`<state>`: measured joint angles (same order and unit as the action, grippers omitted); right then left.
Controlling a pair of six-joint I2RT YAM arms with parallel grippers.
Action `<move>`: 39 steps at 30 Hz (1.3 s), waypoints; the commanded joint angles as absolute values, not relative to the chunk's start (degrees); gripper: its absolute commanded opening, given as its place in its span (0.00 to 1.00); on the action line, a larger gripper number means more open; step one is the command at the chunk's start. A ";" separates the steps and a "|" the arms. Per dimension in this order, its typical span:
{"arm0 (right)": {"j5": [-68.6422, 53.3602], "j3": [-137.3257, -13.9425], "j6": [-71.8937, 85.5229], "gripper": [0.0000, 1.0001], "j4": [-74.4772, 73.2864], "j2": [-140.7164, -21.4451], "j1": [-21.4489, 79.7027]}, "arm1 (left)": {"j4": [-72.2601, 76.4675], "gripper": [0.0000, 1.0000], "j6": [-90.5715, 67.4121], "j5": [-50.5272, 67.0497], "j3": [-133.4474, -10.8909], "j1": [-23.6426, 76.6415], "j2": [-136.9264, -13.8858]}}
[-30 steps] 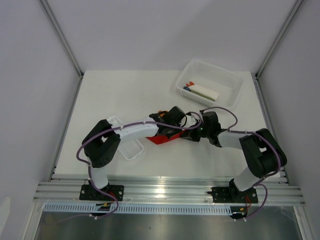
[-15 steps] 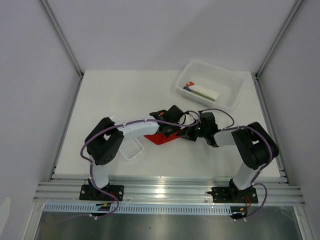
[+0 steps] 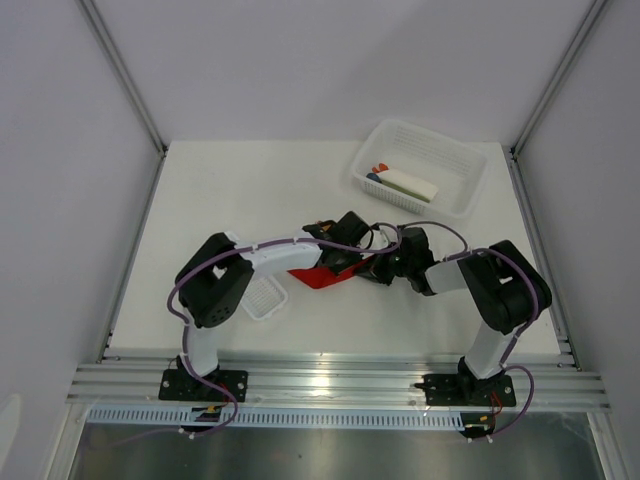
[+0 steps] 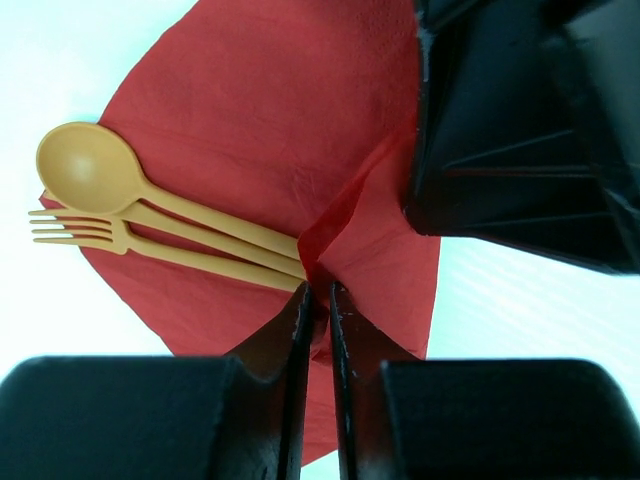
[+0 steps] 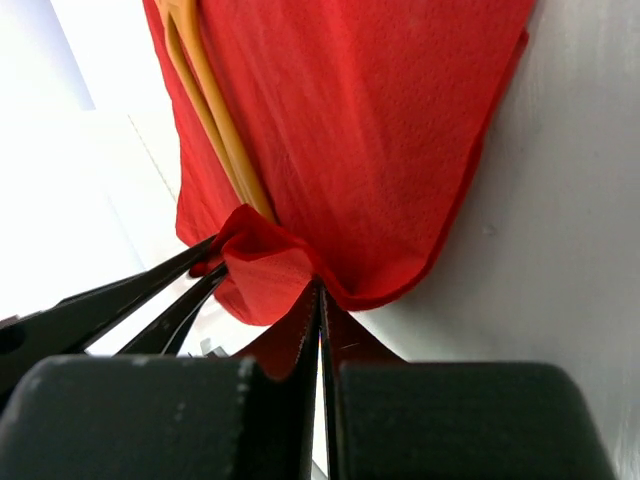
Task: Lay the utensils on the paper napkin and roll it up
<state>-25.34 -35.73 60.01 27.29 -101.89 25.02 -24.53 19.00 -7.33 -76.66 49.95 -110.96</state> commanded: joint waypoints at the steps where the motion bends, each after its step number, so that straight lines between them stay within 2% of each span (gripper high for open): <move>1: -22.33 -34.46 60.03 0.01 27.60 -98.09 25.22 | -24.17 0.15 18.72 -7.38 -78.84 49.66 -111.71; 5: -21.18 -33.40 60.11 0.01 28.12 -97.64 24.87 | -24.35 0.15 18.28 -7.91 -78.66 49.66 -112.06; 9: -22.50 -31.55 62.49 0.01 34.89 -99.23 24.96 | -24.26 0.15 17.75 -7.91 -78.75 49.57 -112.50; 24: -18.63 -31.02 60.29 0.00 34.01 -94.40 27.16 | -23.03 0.18 18.02 -9.75 -78.58 49.57 -112.24; 39: -16.79 -33.31 63.90 0.00 41.05 -102.21 27.51 | -21.71 0.21 17.93 -10.20 -77.79 49.40 -111.53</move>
